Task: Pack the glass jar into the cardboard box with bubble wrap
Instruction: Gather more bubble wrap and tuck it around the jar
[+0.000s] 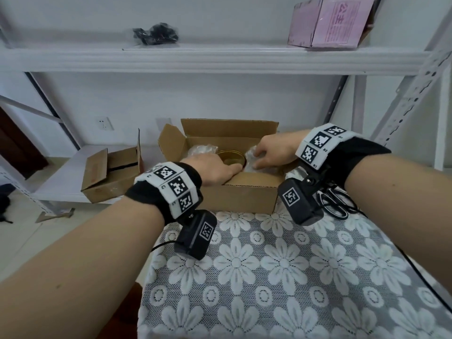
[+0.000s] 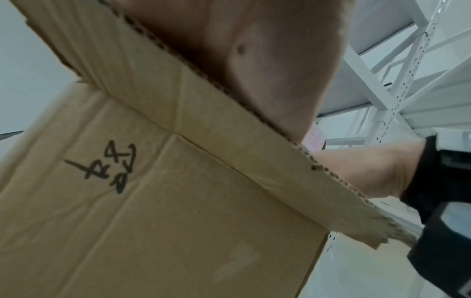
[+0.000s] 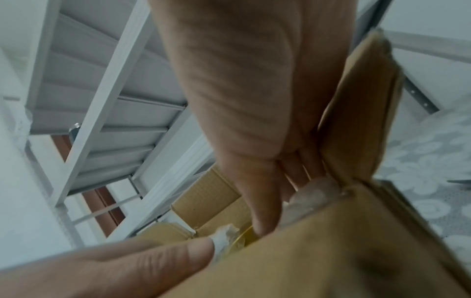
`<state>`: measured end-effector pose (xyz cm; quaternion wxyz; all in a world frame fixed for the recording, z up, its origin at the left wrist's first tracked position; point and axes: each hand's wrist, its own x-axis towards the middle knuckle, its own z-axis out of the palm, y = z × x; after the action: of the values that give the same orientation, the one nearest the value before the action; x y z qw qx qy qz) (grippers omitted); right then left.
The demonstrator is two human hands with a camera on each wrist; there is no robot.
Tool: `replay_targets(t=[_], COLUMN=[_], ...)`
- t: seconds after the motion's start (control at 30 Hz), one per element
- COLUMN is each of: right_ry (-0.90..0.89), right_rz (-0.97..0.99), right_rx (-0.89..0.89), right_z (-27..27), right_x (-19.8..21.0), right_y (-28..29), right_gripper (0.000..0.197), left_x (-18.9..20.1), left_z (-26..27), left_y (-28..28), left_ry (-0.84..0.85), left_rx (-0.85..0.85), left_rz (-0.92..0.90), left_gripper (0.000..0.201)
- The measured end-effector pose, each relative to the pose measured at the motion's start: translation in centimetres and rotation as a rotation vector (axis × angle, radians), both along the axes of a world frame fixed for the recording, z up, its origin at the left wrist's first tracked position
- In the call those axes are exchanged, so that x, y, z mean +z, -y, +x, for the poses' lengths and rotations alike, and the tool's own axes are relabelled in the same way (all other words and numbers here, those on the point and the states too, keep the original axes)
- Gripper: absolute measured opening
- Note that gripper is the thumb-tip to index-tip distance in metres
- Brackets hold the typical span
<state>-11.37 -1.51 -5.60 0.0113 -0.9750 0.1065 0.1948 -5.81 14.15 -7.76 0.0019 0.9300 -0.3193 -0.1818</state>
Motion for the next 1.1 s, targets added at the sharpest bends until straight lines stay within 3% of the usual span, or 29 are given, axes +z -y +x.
replay_targets(t=[0.07,0.23,0.43,0.53,0.67,0.83,0.9,1.0,1.1], right_ry=[-0.031,-0.029,0.089,0.134,0.188,0.218,0.248,0.435,0.678], right_rz=[0.009,0.000,0.024,0.000,0.003,0.086,0.180,0.409,0.508], right_rx=[0.005,-0.026,-0.015,0.020,0.025,0.018,0.008,-0.055,-0.139], right_z=[0.2,0.5,0.1,-0.1,-0.4,-0.9,-1.4,-2.5,-3.6], right_x=[0.0,-0.9,-0.5,-0.6,-1.4,-1.5,-1.2,0.0,1.1], right_y=[0.0,-0.9,-0.5,-0.5,-0.2,0.0,-0.1,-0.1,0.1], right_gripper=[0.047,0.041,0.047,0.041,0.030,0.034,0.036,0.027,0.009], left_x=[0.0,0.8,1.1,1.0,1.1,1.4,1.5,2.8,5.0], left_z=[0.4,0.4,-1.0,-0.9,-0.7,-0.9,-1.0,-1.8,-3.3], left_y=[-0.1,-0.5,-0.5,-0.6,-0.5,-0.5,-0.6,-0.1,1.7], left_ry=[-0.080,-0.221,-0.080,0.019,-0.077,-0.091,-0.036,0.180,0.324], left_rx=[0.002,0.018,-0.019,-0.027,-0.047,-0.010,0.012,0.038,-0.024], left_rz=[0.026,0.067,0.172,0.213,0.152,0.105,0.070,-0.049,-0.329], left_gripper=[0.081,0.085,0.085,0.091,0.081,0.077,0.073,0.056,0.028])
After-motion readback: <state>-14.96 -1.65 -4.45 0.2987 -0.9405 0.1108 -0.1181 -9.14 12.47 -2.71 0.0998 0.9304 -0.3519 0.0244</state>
